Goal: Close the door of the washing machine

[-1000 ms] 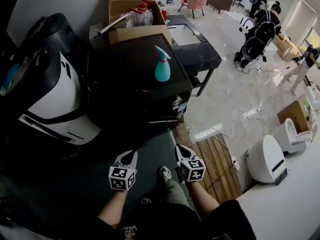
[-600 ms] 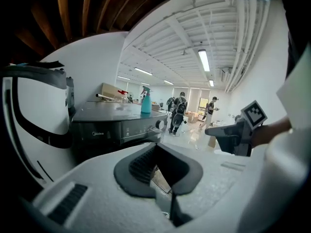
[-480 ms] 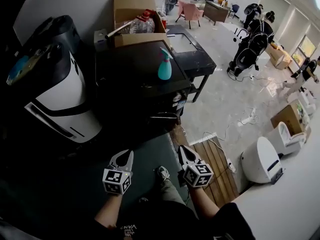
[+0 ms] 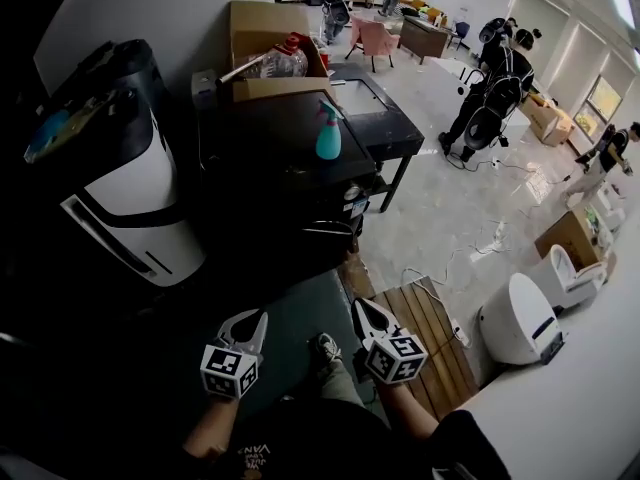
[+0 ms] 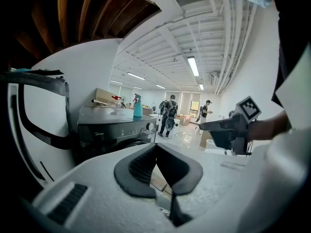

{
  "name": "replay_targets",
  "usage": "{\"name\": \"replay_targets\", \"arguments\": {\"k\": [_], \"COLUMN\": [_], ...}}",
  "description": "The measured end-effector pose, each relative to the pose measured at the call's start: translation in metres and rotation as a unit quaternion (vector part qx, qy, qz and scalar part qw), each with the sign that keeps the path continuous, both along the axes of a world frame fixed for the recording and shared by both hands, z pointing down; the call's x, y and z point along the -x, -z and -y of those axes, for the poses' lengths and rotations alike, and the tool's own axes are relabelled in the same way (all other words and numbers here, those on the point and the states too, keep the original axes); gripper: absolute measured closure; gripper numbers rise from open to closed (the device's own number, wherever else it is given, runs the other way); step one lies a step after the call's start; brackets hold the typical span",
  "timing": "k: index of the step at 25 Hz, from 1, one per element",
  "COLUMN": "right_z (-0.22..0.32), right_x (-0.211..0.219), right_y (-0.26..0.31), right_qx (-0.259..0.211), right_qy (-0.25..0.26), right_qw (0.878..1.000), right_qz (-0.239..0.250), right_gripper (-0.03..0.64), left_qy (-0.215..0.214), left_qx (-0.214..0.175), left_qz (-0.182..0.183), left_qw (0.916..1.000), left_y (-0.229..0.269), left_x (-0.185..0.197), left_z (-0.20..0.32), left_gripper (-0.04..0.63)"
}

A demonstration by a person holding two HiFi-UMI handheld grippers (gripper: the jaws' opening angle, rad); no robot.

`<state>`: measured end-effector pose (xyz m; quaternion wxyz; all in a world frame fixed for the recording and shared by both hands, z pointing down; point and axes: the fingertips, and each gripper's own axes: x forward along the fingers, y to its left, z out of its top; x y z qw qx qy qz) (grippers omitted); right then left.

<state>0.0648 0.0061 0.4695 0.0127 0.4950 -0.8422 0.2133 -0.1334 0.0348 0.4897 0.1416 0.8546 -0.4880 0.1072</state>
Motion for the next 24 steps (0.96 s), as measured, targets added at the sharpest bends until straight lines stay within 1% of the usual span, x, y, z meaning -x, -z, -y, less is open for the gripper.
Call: {"name": "replay_targets", "arguments": {"k": [4, 9, 15, 24], "right_z": [-0.021, -0.038, -0.050, -0.060], "right_x": [0.002, 0.000, 0.009, 0.008], "right_y": [0.001, 0.002, 0.003, -0.003], "right_qx": [0.000, 0.003, 0.000, -0.002], "right_qy": [0.001, -0.004, 0.001, -0.003], "right_qw": [1.000, 1.000, 1.000, 1.000], "right_qz": [-0.002, -0.011, -0.018, -0.023], "right_gripper": [0.618, 0.618, 0.618, 0.618], "left_qy": [0.001, 0.007, 0.014, 0.004], "left_qx": [-0.010, -0.020, -0.018, -0.020], "left_qz": [0.003, -0.014, -0.016, -0.025], "left_qw": [0.9999, 0.9997, 0.9996, 0.9995], "left_y": [0.002, 0.007, 0.005, 0.005], "left_x": [0.006, 0.008, 0.016, 0.013], "left_z": [-0.019, -0.037, -0.049, -0.063], "left_gripper": [0.583, 0.583, 0.583, 0.583]}}
